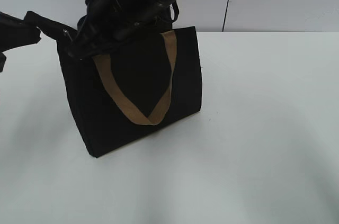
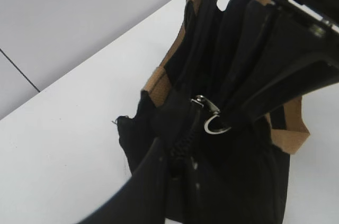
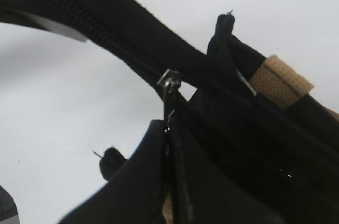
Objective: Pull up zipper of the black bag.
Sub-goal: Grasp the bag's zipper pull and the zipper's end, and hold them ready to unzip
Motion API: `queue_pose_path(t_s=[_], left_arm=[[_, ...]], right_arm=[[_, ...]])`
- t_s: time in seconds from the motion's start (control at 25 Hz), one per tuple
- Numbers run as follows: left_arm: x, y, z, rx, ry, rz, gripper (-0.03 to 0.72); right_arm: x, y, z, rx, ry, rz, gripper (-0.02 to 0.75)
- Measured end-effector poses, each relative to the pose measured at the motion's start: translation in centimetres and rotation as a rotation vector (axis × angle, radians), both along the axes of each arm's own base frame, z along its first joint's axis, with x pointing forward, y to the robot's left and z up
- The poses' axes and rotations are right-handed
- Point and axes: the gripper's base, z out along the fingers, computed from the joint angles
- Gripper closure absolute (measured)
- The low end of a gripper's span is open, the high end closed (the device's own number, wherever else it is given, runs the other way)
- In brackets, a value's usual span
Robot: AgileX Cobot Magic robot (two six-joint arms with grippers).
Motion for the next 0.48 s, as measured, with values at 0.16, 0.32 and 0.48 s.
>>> queue_pose_path(t_s=[0.16,0.32,0.48], left_arm=[[-0.1,0.2,-0.3,0.05,0.013,-0.005,0.665],[-0.1,0.6,-0.8,0.108,0.048,0.018,0.665],[-0.3,0.9,-1.1,0.154,0.077,0.028,0.665]], right_arm=[[-0.1,0.0,0.0,0.0,0.019,-0.007,0.752],[-0.2,-0.3,0.3,-0.005,0.032,-0.002,0.752],[0.0,-0.8,0.4,-0.012,0.06,-0.004,0.752]])
